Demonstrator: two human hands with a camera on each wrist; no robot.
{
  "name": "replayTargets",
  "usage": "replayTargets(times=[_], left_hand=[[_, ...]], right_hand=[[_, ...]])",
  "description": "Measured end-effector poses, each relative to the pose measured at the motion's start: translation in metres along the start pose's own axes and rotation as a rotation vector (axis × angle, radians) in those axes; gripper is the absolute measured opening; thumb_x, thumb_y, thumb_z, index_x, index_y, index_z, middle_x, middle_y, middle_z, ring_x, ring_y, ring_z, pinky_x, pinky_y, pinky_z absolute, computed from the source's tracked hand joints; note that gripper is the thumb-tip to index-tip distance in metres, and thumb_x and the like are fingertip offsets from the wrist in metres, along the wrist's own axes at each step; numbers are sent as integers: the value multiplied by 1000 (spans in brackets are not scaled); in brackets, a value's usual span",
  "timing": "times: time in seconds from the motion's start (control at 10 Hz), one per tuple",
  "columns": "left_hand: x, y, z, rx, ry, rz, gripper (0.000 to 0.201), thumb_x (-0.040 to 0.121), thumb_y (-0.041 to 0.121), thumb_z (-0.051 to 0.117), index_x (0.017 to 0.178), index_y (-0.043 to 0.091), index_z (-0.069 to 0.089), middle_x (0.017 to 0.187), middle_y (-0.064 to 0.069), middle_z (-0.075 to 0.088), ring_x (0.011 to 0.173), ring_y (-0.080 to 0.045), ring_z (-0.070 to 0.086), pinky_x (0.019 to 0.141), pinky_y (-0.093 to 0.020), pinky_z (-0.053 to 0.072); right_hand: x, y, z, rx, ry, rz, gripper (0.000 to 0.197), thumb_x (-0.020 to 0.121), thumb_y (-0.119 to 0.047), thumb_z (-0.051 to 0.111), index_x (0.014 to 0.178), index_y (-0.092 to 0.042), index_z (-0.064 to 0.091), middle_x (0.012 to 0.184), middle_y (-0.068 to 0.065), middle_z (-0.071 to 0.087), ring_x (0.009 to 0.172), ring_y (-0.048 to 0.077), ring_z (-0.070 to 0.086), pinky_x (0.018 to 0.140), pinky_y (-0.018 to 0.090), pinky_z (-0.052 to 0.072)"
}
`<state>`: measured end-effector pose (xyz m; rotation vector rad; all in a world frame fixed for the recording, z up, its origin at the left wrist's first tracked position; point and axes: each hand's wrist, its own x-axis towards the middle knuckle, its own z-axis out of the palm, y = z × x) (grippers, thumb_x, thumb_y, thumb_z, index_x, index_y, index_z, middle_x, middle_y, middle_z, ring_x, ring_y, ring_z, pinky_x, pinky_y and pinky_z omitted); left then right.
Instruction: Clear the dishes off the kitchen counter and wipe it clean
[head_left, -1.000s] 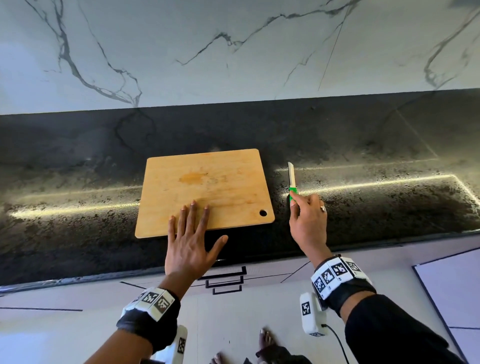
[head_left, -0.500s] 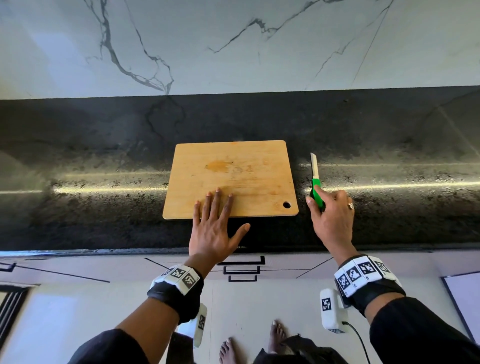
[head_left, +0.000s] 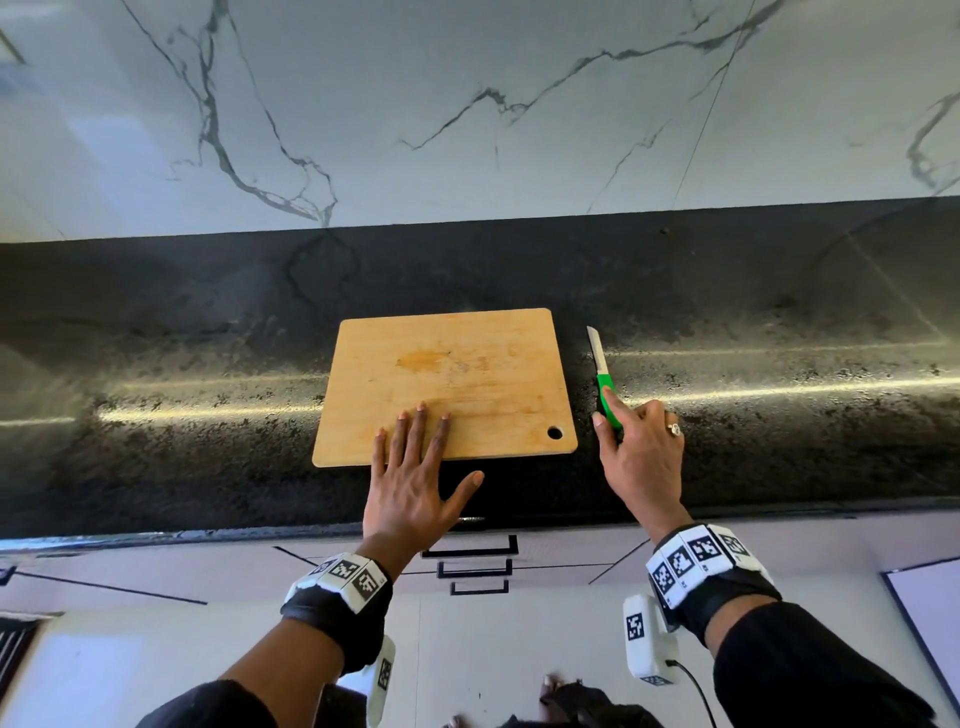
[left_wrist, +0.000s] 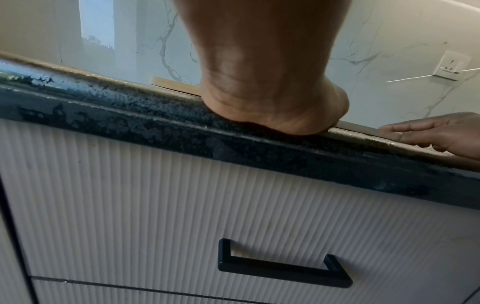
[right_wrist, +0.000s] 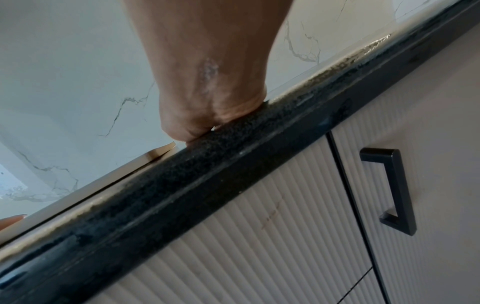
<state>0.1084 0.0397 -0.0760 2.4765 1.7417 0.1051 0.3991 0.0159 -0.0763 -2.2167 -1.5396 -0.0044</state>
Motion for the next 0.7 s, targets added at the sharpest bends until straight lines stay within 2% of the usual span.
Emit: replayTargets(times=[0.2,0.3,0.4,0.5,0.6,0.7], left_hand=[[1,0,-1,-14,3,1,87,88,81,11,156,30,-7,163,-2,-15,150,-22,-17,122,-49,-4],[-1,0,-2,-6,-16,3,87,87,82,8,156,30,-9,163,-2,-16,149,-22,-19,122,-48,-6],[2,0,-5,-81,17,-4,85,87,82,14,156,33,11,165,-1,-2,152,-22,-7,122,-47,-4],[5,0,-12,-213,158,-4,70,89,75,33,144,32,45,157,2,34,147,-23,22,121,-48,10],[29,6,-27,-268,413,118,38,86,39,65,122,25,63,128,2,59,120,-24,51,106,-43,34],[49,17,-44,-306,437,168,40,80,14,71,118,23,64,116,2,60,101,-23,58,91,-37,39]], right_hand=[[-2,-1,-2,28,-6,-11,58,98,-52,41,151,-31,29,98,6,46,89,22,49,79,40,46],[-2,0,-3,40,-21,0,58,97,-55,37,149,-29,33,99,6,47,91,24,51,81,41,44],[-3,-6,-7,88,-28,19,60,96,-55,41,148,-26,36,102,8,48,94,27,52,84,43,44],[-2,-8,-13,157,-13,35,63,95,-49,49,150,-23,32,108,11,48,98,27,49,85,43,45],[13,-29,-21,231,37,-23,70,94,-46,55,152,-18,25,120,13,45,109,26,43,90,36,39],[25,-54,-27,229,21,-152,72,94,-48,54,152,-17,24,127,12,42,118,26,39,94,38,38]])
